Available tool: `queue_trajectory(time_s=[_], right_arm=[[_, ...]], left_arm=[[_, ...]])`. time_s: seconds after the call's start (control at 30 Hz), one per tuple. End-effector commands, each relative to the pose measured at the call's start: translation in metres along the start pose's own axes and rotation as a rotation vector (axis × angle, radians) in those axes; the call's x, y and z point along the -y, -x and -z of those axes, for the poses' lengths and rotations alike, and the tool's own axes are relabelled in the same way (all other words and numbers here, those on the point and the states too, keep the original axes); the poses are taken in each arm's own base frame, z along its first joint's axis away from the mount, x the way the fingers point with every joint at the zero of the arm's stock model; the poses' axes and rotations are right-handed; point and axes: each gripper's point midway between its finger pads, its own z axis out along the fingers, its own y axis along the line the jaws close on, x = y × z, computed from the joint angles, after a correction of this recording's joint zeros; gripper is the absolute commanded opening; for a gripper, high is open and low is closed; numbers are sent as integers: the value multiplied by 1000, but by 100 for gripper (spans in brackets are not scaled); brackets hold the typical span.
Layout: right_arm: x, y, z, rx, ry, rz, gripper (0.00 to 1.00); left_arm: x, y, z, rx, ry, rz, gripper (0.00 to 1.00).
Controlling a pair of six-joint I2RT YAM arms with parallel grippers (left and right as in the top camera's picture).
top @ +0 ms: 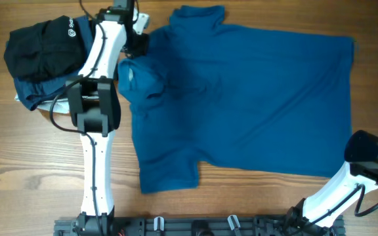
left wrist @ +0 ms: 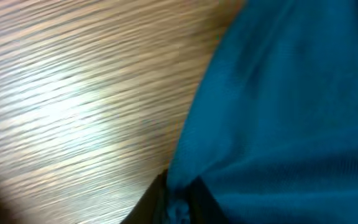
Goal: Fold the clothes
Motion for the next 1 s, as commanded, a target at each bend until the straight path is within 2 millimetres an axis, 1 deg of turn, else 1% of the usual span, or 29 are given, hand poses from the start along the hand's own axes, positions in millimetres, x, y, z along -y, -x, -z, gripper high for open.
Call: queue_trajectory(time_s=[0.0,0.03,0.1,0.17,0.23,0.27,0.33,0.37,0.43,0.47,0.5,0.53,0.57,0.6,0.67,0.7,0.73,0.83,0.9,0.97], right_arm=[[-2,-1,0,-4,12,-11,99],[-2,-1,0,-4,12,-11,99],[-2,-1,0,-4,12,-11,100],[-2,-1,0,-4,12,-11,99],[-2,0,0,-3,12,-11,99],[-2,-1,0,-4,12,-11,99],[-2,-1,0,-4,12,-11,99],[-2,-1,0,-3,12,-11,99],[-2,-1,0,-4,12,-11,99],[-2,-1,0,-4,12,-11,99],[-2,0,0,-3,12,-11,100],[-2,-1,0,-4,12,-11,100],[-2,-1,0,-4,12,-11,99],[-2,-1,0,-4,12,-11,99],[-2,-1,0,-4,12,-11,99],[-2,-1,0,-4,12,-11,99],[-3,4,0,13,15,-13,100],[-7,24,1,97,33,-23,99],[-8,32,2,128,39,-28,100],[-10,36,2,145,45,-36,99]], left_arm=[[-30,0,9,13,83,150,25],[-28,7,19,39,84,162,34],[-23,22,39,95,85,168,45],[-15,41,71,175,84,164,61],[-3,56,108,250,79,154,65],[2,60,122,273,76,164,66],[16,64,173,334,51,249,66],[26,53,219,355,21,378,62],[35,42,258,374,-4,464,58],[38,38,270,382,-12,483,56],[43,31,291,396,-24,509,54],[47,25,307,407,-33,527,53],[49,19,318,413,-39,538,51],[53,7,337,416,-45,547,49],[56,-16,369,425,-32,551,36],[55,-28,382,432,-24,579,36],[54,-38,395,442,-20,606,36],[59,-64,427,466,-31,612,39],[61,-82,438,454,-29,612,41],[62,-98,440,416,-19,617,43]])
